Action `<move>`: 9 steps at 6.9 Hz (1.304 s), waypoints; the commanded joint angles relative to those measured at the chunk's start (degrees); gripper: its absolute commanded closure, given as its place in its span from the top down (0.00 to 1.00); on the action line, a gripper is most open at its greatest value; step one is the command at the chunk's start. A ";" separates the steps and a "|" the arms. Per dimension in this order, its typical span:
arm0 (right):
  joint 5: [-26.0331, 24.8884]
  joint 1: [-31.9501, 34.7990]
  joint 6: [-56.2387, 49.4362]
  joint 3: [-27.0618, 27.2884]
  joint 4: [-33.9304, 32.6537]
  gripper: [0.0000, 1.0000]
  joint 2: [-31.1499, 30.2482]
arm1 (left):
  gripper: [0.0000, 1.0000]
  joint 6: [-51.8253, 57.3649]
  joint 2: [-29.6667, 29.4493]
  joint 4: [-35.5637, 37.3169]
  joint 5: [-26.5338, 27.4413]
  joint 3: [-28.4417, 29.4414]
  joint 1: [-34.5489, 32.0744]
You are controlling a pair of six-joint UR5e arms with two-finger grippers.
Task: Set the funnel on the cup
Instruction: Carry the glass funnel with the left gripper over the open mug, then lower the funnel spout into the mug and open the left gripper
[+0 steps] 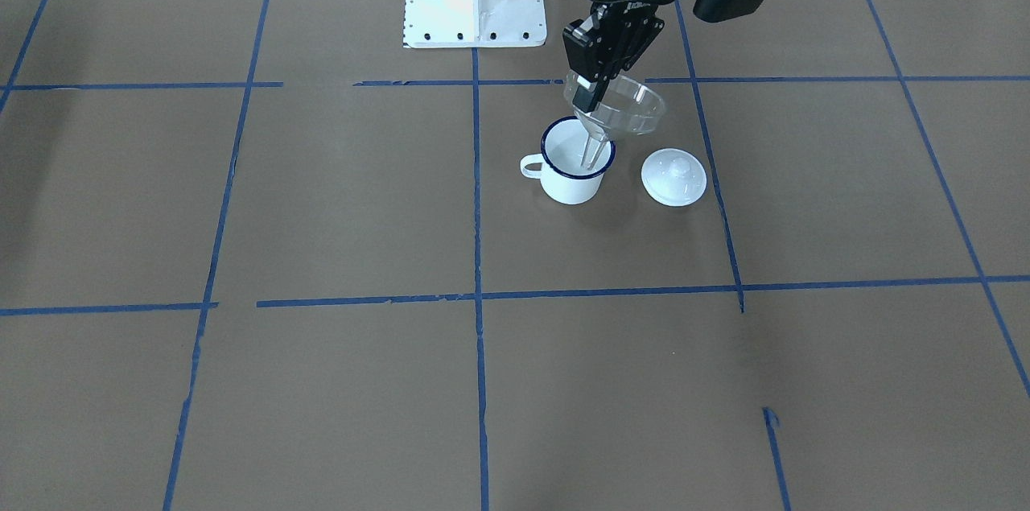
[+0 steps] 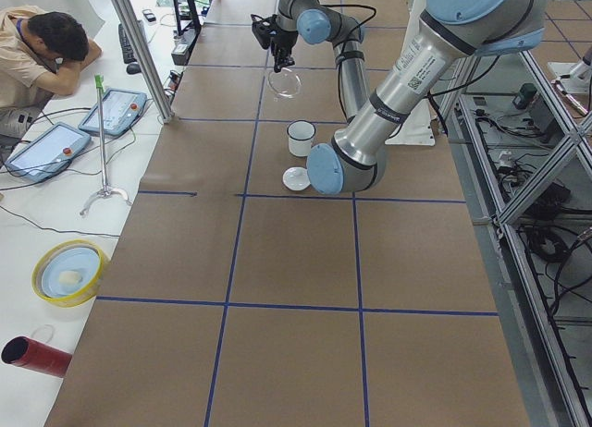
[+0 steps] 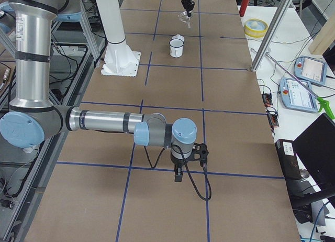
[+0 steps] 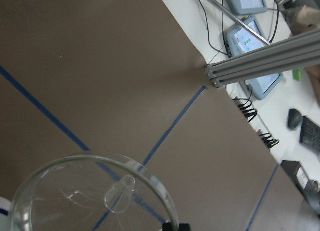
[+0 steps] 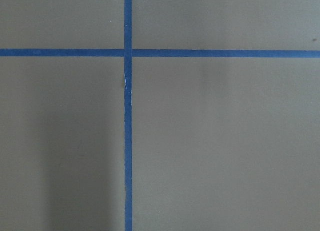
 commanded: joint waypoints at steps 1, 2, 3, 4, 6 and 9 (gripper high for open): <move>0.00 0.00 0.00 0.00 0.00 1.00 0.00 | 0.00 9.63 -2.45 5.29 -2.65 7.18 2.26; 0.00 0.00 0.00 0.00 0.00 1.00 0.00 | 0.00 11.58 -3.34 5.12 -3.45 10.53 3.40; 0.00 0.00 0.00 0.00 0.00 1.00 0.00 | 0.00 12.29 -3.35 4.86 -3.46 12.31 5.67; 0.00 0.00 0.00 0.00 0.00 1.00 0.00 | 0.00 13.00 -3.26 4.51 -3.46 13.37 5.87; 0.00 0.00 0.00 0.00 0.00 1.00 0.00 | 0.00 14.50 -2.73 0.93 -3.46 16.61 8.15; 0.00 0.00 0.00 0.00 0.00 1.00 0.00 | 0.00 15.02 -1.42 -1.20 -3.46 18.48 9.38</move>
